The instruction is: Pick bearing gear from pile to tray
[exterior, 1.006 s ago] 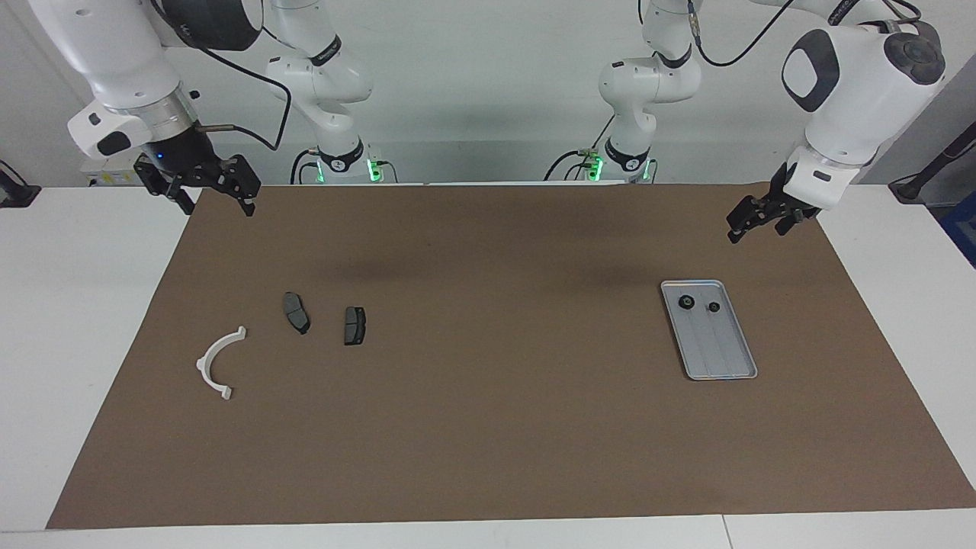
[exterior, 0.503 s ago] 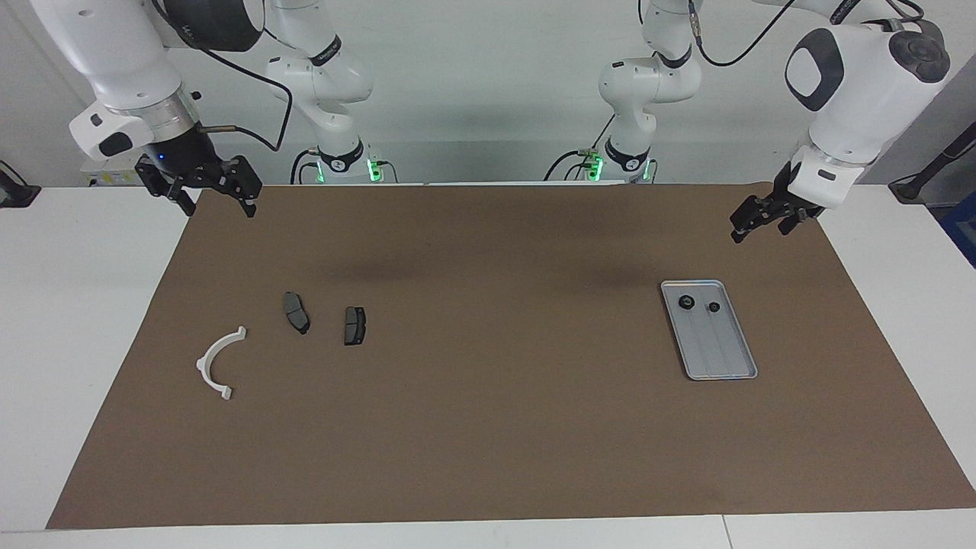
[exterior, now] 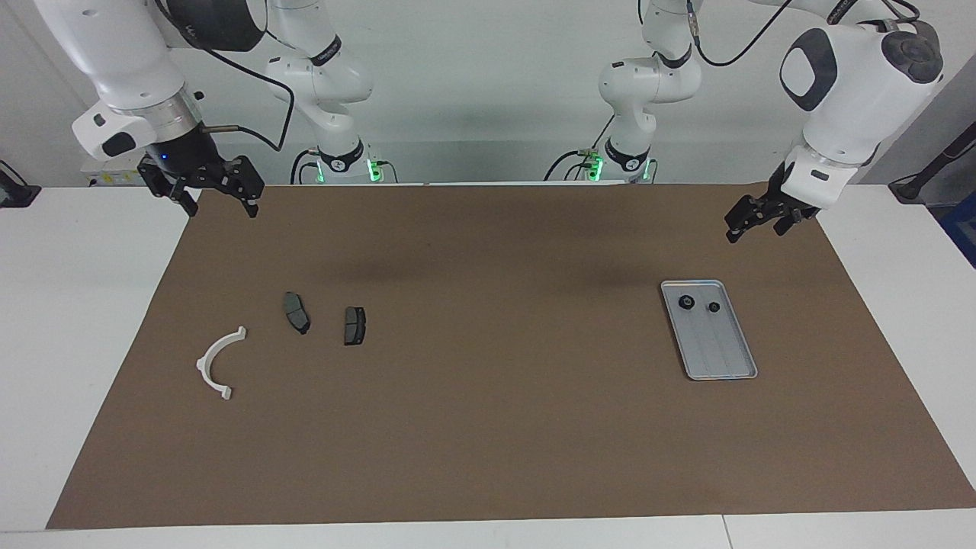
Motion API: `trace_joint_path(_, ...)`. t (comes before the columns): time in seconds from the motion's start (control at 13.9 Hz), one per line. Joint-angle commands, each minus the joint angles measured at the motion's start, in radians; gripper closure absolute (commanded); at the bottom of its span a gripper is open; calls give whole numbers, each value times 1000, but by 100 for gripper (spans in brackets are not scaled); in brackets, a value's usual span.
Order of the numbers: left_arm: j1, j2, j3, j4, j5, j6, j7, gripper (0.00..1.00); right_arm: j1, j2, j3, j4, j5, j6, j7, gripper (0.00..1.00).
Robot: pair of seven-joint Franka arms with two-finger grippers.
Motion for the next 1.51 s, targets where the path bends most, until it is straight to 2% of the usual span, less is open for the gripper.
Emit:
trace_joint_path(0.0,7,9,-4,23,-7,-17,3,0,-10,-8,3,-11,18,0,-13,0)
trace_joint_path(0.58,5,10,-15,32,-6,-15,11,0,-19,-10,1,-14,15,-3,-10,0)
trace_joint_path(0.93,5,9,-10,66,0,-92,11,0,-20,-8,1,-11,15,-3,-10,0)
trace_joint_path(1.44,5,4,-21,79,4,-90,5,0,-20,-8,0,-11,14,-5,-13,0)
